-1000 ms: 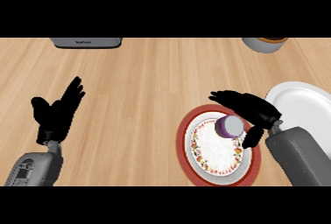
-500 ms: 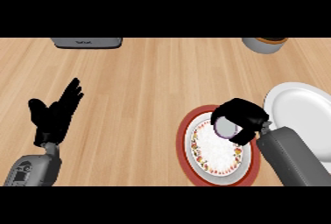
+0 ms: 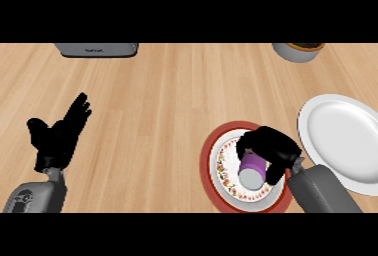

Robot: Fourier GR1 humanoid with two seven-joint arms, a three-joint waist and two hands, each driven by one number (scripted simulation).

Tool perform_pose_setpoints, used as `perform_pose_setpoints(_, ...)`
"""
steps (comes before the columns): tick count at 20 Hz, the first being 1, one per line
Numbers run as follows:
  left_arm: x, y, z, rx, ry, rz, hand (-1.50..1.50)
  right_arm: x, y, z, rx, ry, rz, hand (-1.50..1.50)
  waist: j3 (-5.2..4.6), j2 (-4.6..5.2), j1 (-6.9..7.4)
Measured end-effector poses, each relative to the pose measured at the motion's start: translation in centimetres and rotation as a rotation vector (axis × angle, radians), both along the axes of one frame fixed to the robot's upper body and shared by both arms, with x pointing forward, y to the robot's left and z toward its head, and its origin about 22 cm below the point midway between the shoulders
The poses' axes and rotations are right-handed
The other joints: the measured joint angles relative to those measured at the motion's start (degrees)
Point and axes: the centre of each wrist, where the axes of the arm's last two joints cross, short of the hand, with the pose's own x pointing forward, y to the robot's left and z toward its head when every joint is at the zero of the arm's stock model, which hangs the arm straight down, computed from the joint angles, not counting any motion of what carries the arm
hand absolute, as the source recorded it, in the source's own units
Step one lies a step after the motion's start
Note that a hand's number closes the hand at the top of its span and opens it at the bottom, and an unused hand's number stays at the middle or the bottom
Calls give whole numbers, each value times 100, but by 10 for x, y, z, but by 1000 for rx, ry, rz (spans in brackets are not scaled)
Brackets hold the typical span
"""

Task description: Pick the can from the plate and place it in the plate

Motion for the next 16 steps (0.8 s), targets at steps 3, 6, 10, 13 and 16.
perform_pose_setpoints(3,-3,4,-3,0,3,19,0,-33,-1,-9,56,0,-30,150,-26,-67,-96)
perform_pose_setpoints(6,-5,9,-1,2,4,26,0,-68,-6,-8,97,-28,-90,150,-14,-49,-124)
perform_pose_setpoints(10,-3,9,4,6,5,28,0,-112,-10,6,153,-135,-163,150,25,12,-149)
perform_pose_setpoints(13,-7,7,2,3,5,27,0,-125,-16,28,251,-273,-242,150,42,27,-163)
perform_pose_setpoints(16,-7,10,3,6,4,34,0,-136,-27,50,319,-427,-339,150,49,38,-180)
